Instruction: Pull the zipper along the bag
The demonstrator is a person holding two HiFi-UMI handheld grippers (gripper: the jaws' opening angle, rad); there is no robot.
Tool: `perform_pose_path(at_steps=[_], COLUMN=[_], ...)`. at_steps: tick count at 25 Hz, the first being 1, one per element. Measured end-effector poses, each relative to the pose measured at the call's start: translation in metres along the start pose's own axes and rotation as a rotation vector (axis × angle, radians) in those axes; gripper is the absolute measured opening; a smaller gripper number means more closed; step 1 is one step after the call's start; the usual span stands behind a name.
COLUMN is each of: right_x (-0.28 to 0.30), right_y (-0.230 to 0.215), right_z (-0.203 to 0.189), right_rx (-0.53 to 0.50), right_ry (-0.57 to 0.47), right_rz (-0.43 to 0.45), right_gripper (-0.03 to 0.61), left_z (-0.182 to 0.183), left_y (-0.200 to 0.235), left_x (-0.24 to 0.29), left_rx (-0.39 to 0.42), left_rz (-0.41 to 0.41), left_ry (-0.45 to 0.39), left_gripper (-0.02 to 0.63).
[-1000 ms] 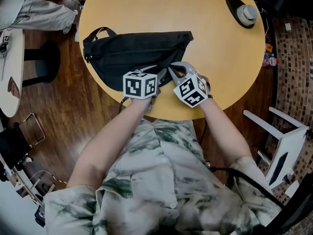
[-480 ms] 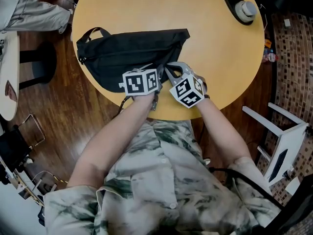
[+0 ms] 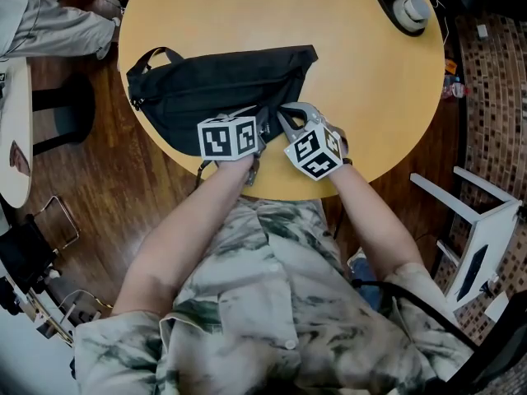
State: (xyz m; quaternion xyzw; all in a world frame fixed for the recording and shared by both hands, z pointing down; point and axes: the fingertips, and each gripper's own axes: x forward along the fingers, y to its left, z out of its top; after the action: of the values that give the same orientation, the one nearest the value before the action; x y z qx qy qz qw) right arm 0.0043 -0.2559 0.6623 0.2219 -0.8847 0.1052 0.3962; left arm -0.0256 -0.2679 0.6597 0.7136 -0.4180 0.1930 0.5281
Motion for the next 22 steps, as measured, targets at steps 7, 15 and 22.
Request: perform_pose_path(at_steps=[7,15,22], right_x=[-0.010,0.001,0.003], right_y=[-0.004,-0.003,-0.006], right_z=[0.008,-0.006,-0.008], right_rx=[0.017,0.021,0.093], right_ry=[0.012,0.076,0.111], right_rz=[-0.037,-0.061,-0.090], right_gripper=[0.003,0.003,0.003], left_z=[0.007,0.006,0.011], left_y=[0.005,0.016,0.042], left_x=[-0.025,-0.039,-0.064], left_rx=[0.072,0.089,0.123], left_rz=[-0.025,-0.073,-0.095], left_ry=[0.002,0.042,0.050], left_gripper=[0.029,0.028,0.029])
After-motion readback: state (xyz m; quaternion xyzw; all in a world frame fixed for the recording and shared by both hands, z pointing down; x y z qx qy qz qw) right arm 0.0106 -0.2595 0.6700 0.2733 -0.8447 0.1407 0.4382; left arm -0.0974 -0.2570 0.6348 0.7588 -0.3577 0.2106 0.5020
